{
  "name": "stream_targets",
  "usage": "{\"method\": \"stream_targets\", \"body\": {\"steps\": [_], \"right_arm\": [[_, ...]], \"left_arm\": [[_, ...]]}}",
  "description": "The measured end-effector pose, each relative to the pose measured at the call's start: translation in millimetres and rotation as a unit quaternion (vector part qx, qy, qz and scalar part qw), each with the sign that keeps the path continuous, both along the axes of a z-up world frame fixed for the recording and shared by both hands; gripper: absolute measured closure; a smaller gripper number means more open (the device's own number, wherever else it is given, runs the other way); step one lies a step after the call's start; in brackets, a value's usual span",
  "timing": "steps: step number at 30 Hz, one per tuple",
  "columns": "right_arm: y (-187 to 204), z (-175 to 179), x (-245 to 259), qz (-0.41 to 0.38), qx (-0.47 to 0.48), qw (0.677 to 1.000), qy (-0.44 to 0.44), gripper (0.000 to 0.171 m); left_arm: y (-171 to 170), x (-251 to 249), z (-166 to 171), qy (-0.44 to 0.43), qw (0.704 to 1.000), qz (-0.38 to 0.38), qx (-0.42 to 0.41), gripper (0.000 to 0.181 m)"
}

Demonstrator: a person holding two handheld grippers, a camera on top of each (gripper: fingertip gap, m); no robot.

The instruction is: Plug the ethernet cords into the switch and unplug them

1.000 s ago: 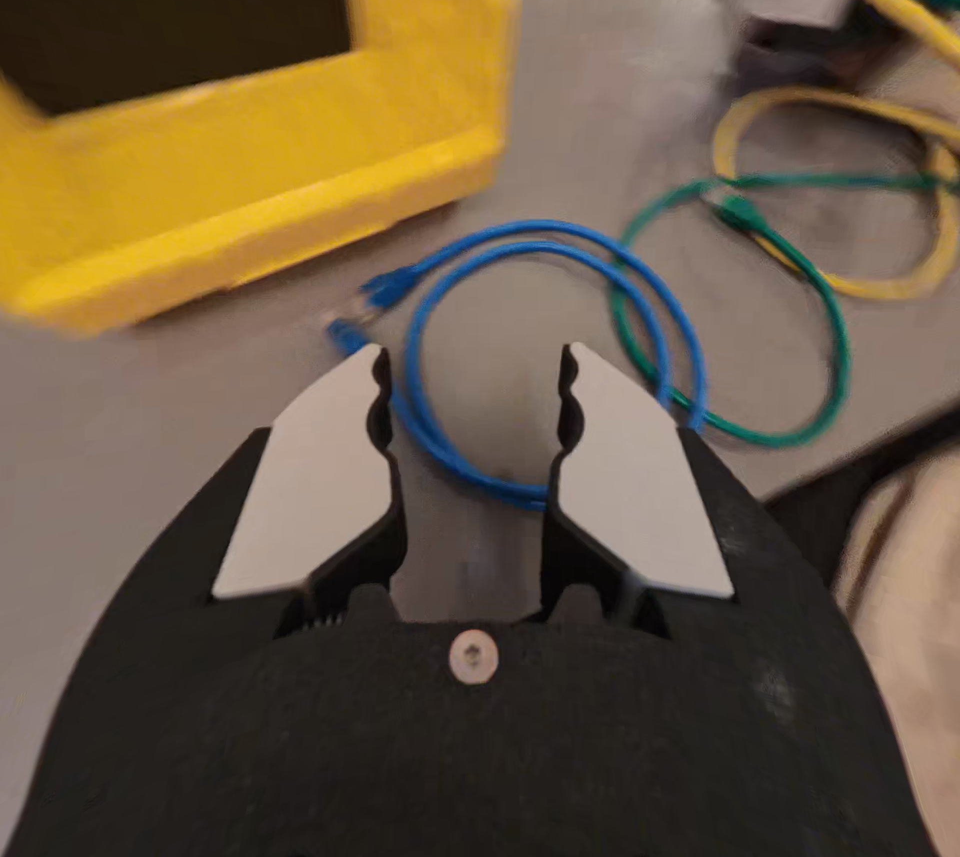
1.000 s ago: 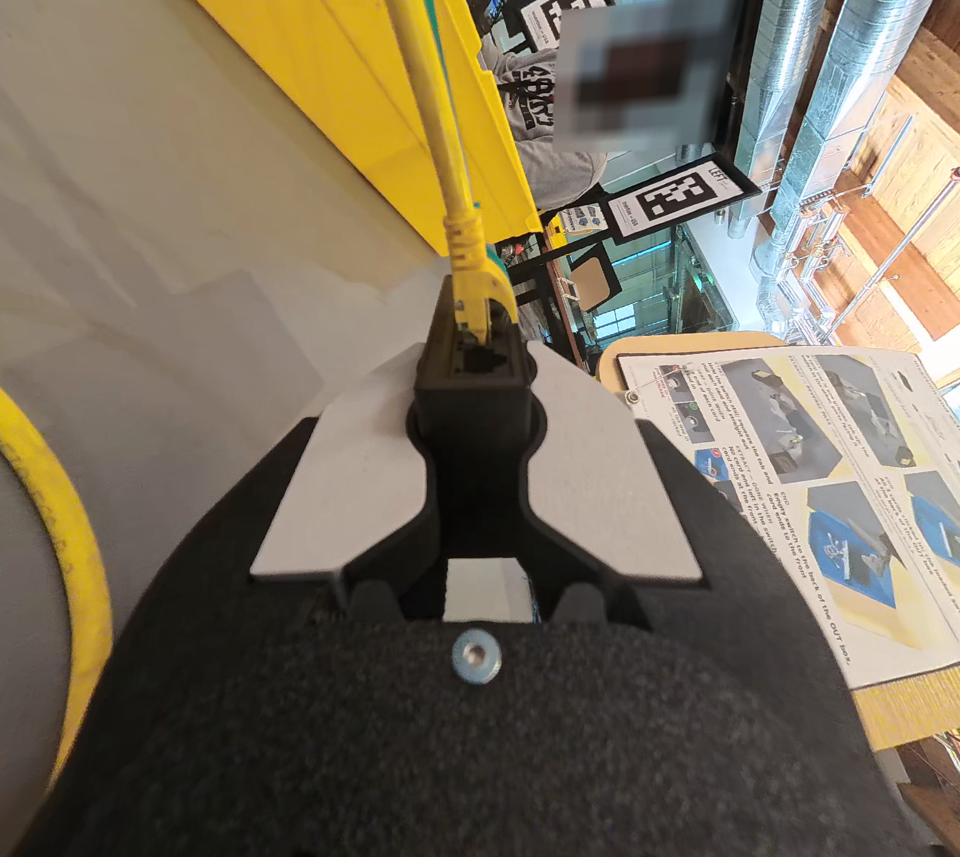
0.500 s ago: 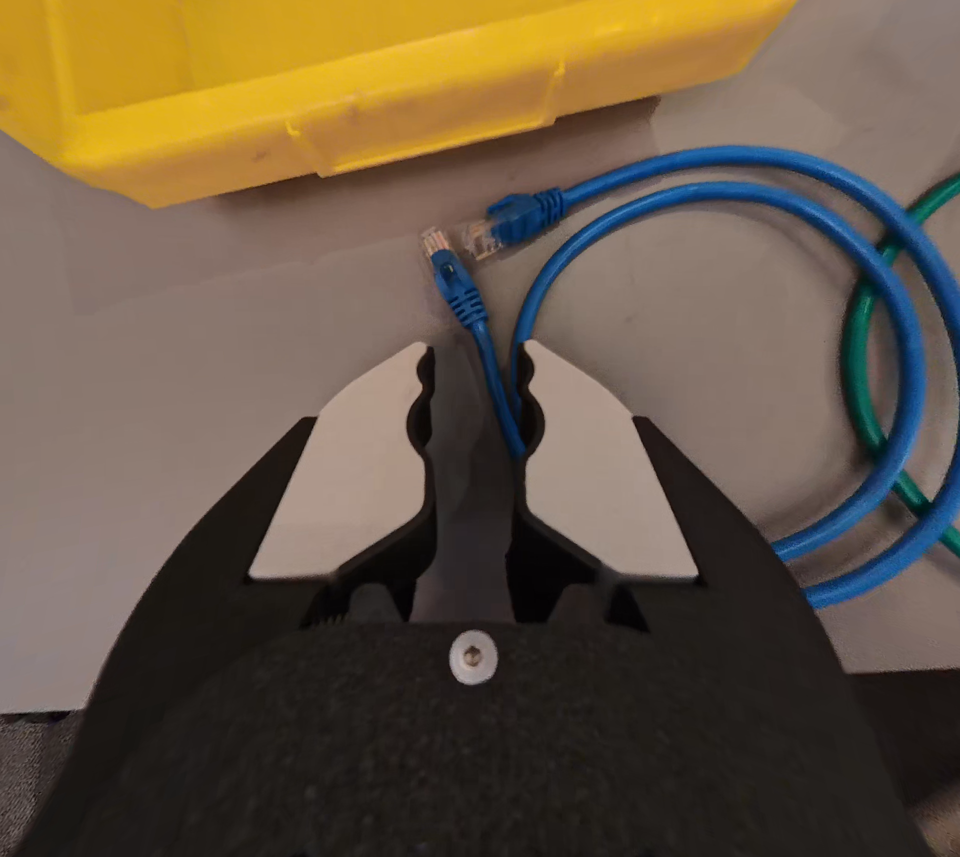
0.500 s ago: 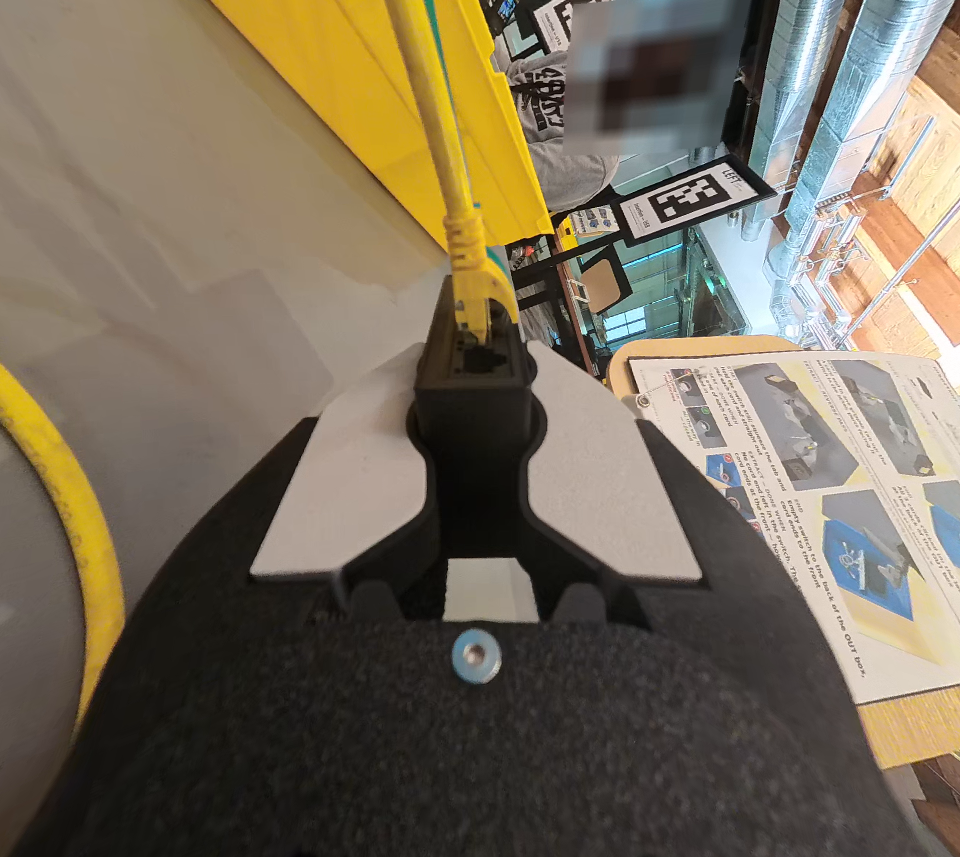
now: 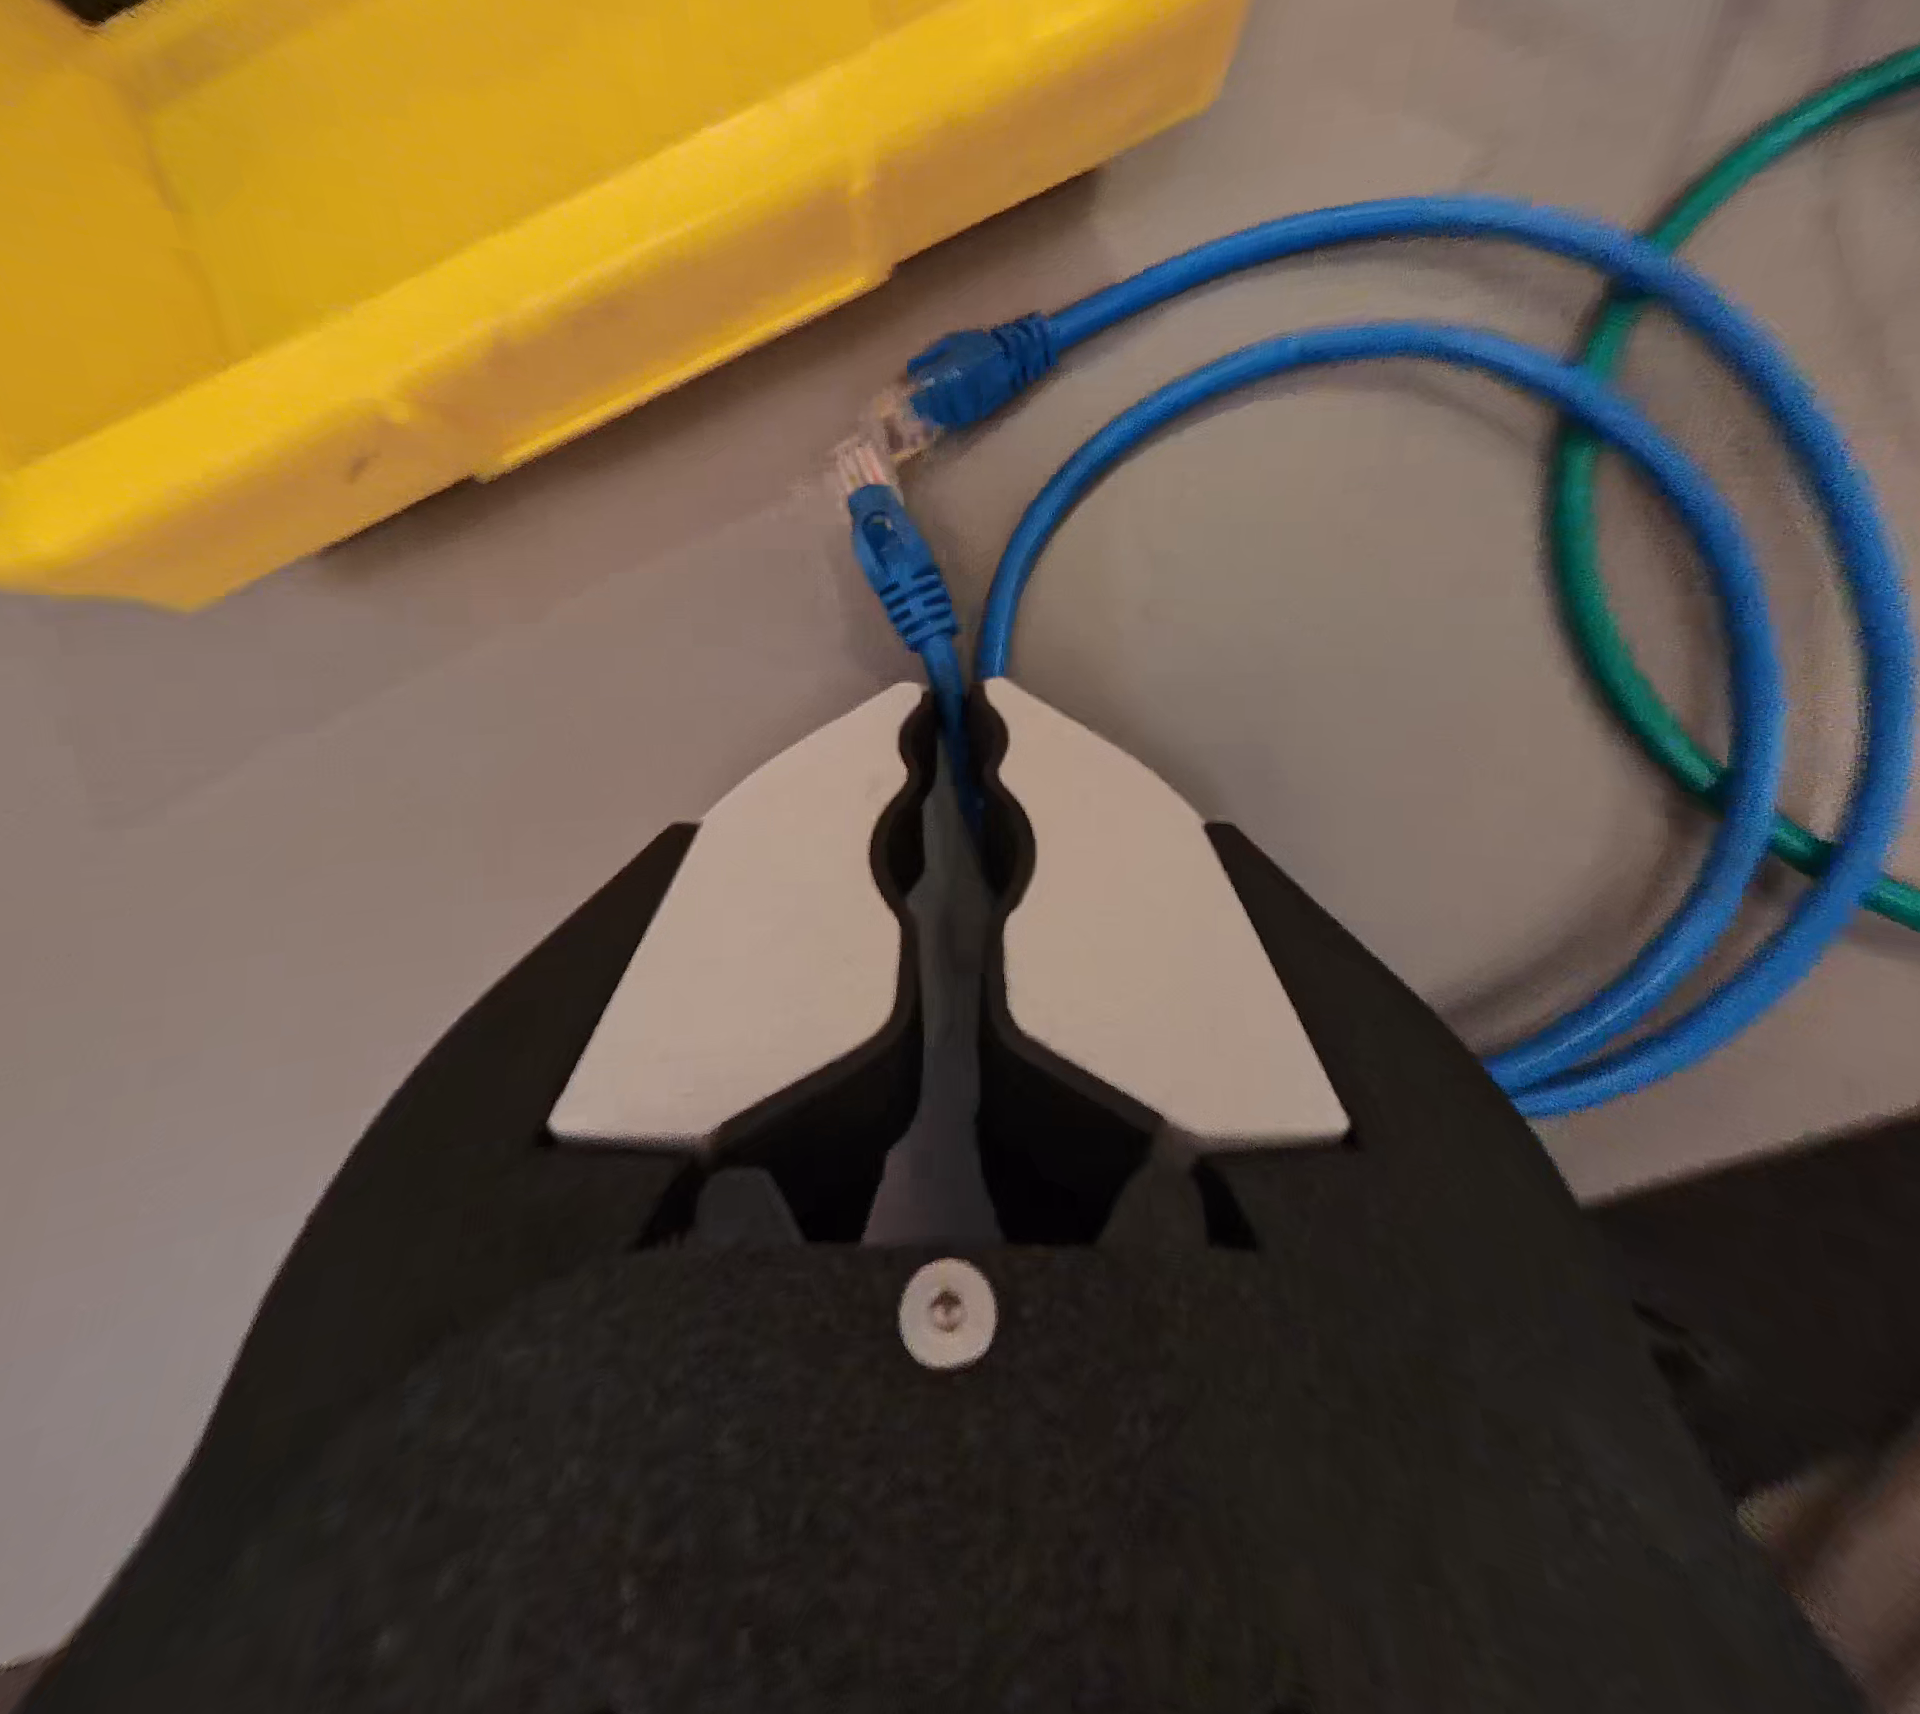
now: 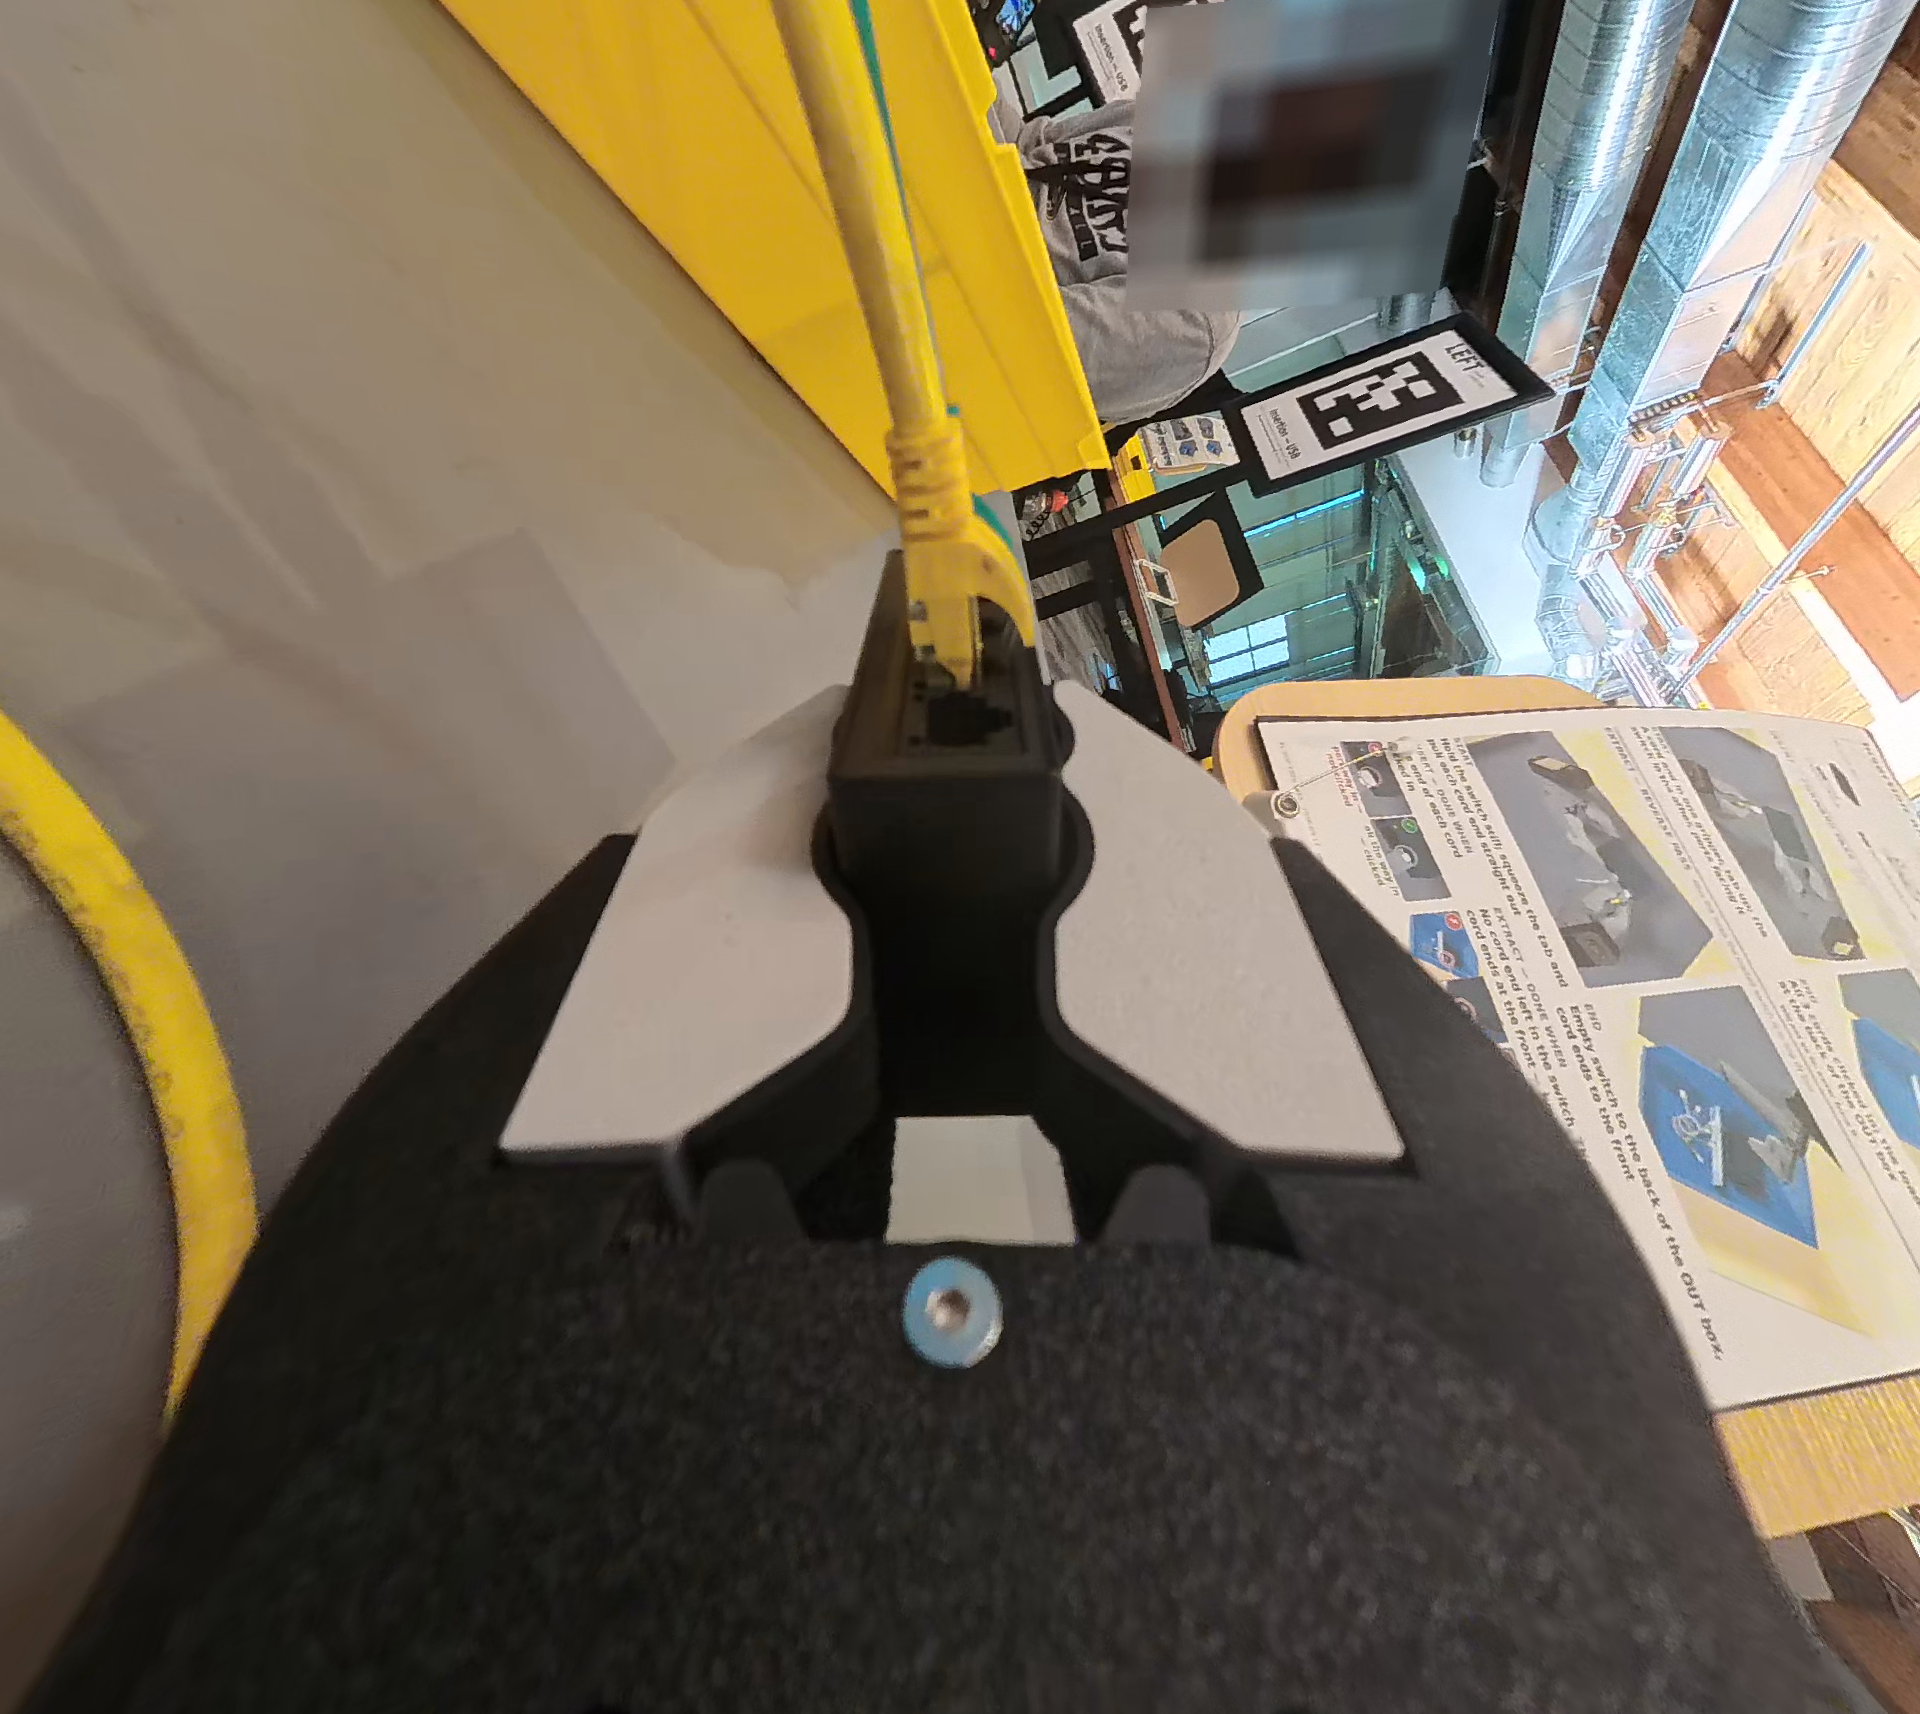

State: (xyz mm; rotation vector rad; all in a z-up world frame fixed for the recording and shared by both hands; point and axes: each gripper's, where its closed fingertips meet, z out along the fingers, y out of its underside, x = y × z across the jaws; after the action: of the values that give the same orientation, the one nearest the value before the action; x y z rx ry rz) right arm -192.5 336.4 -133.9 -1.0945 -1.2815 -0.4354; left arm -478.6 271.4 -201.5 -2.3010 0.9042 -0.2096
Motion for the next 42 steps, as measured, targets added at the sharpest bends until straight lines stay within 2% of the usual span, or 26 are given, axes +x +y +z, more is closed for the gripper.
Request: {"method": "stream_targets", "body": {"steps": [7, 11, 13, 19, 24, 29, 42], "right_arm": [[-4, 4, -2, 0.005, 0.018, 1.0, -0.002, 0.141], [-8, 5, -6, 0.017, 0.027, 0.999, -0.006, 0.141], [-10, 7, -8, 0.022, 0.033, 0.999, -0.006, 0.141], [-22, 14, -14, 0.057, 0.051, 0.997, 0.007, 0.141], [-25, 15, -17, 0.065, 0.053, 0.996, 0.008, 0.141], [-26, 12, -19, 0.069, 0.052, 0.996, -0.001, 0.141], [-22, 6, -20, 0.06, 0.04, 0.997, -0.02, 0.141]], "left_arm": [[-32, 36, 88, -0.043, 0.988, -0.142, 0.047, 0.177], [-34, 67, 130, -0.013, 0.975, -0.215, 0.055, 0.177], [-29, 87, 138, 0.002, 0.972, -0.233, 0.036, 0.176], [-9, 144, 113, 0.101, 0.947, -0.306, -0.012, 0.177], [-1, 185, 94, 0.075, 0.942, -0.32, -0.069, 0.177], [5, 205, 89, 0.061, 0.941, -0.325, -0.066, 0.177], [11, 212, 84, 0.018, 0.945, -0.316, -0.082, 0.177]]}}
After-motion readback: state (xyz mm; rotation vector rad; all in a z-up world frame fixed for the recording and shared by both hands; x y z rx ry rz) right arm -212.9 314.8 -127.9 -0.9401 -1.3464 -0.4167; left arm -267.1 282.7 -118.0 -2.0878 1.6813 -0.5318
